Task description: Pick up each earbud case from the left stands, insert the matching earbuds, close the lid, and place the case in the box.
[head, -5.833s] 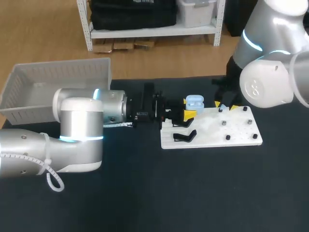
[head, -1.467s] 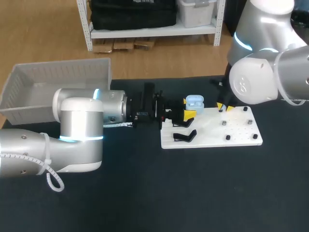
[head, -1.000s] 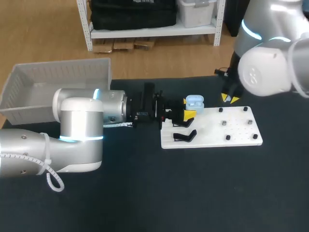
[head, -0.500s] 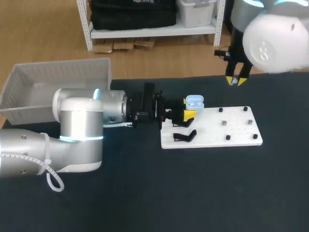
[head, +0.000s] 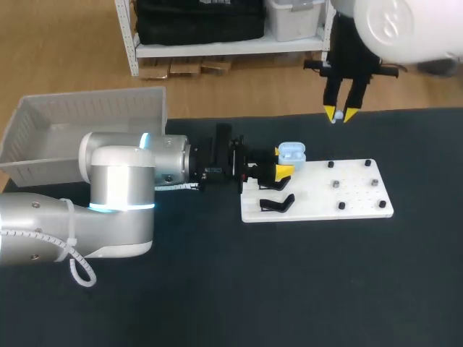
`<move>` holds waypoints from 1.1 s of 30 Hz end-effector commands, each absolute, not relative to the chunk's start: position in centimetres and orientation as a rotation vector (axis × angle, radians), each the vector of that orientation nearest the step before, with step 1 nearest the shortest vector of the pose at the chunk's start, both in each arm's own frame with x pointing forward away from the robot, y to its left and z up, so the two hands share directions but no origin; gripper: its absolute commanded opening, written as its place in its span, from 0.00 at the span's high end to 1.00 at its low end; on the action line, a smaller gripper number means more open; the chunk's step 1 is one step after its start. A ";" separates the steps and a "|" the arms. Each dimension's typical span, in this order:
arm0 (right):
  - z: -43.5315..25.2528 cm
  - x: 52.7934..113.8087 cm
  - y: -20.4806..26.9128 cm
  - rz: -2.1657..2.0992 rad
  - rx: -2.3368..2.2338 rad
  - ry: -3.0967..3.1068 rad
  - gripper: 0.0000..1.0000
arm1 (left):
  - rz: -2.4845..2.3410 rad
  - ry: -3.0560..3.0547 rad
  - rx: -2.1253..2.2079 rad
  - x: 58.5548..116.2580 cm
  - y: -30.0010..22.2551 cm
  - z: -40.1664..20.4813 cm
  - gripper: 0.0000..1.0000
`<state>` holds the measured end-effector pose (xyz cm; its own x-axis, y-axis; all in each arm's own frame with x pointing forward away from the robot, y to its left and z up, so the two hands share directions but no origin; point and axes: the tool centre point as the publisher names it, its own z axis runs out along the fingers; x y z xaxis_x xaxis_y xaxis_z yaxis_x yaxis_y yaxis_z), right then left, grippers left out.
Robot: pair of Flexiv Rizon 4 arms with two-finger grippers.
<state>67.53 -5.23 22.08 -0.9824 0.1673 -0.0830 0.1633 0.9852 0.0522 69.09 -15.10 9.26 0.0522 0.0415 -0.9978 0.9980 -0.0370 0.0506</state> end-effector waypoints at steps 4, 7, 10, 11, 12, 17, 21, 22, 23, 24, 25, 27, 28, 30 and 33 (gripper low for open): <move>22.1 67.6 -5.2 0.067 0.255 3.044 1.00 | -1.170 1.184 1.285 68.9 -15.1 9.2 1.00; 21.9 67.7 -4.8 0.072 0.229 3.056 1.00 | -1.170 1.184 1.285 68.9 -15.1 9.2 1.00; 21.2 67.5 -3.2 0.049 0.141 3.050 1.00 | -1.170 1.184 1.285 68.9 -15.1 9.2 1.00; 21.0 67.4 -2.6 0.066 0.131 3.047 1.00 | -1.170 1.184 1.285 68.9 -15.1 9.2 1.00; 20.8 67.1 -2.1 0.086 0.105 3.045 1.00 | -1.170 1.184 1.285 68.9 -15.1 9.2 1.00; 19.5 66.1 -0.2 0.062 0.005 3.040 1.00 | -1.170 1.184 1.285 68.9 -15.1 9.2 1.00; 18.6 65.5 0.9 0.056 -0.123 3.057 1.00 | -1.170 1.184 1.285 68.9 -15.1 9.2 1.00; 18.4 65.4 1.1 0.055 -0.166 3.058 1.00 | -1.170 1.184 1.285 68.9 -15.1 9.2 1.00; 18.2 65.3 1.3 0.037 -0.194 3.059 1.00 | -1.170 1.184 1.285 68.9 -15.1 9.2 1.00; 18.1 65.3 1.6 0.031 -0.220 3.057 1.00 | -1.170 1.184 1.285 68.9 -15.1 9.2 1.00; 17.9 65.3 1.8 0.031 -0.255 3.058 1.00 | -1.170 1.184 1.285 68.9 -15.1 9.2 1.00; 17.7 65.4 2.3 0.005 -0.300 3.052 1.00 | -1.170 1.184 1.285 68.9 -15.1 9.2 1.00; 17.7 65.5 2.4 -0.004 -0.326 3.047 1.00 | -1.170 1.184 1.285 68.9 -15.1 9.2 1.00; 17.5 65.5 2.7 -0.020 -0.353 3.046 1.00 | -1.170 1.184 1.285 68.9 -15.1 9.2 1.00; 16.9 65.8 2.9 -0.075 -0.380 3.066 1.00 | -1.170 1.184 1.285 68.9 -15.1 9.2 1.00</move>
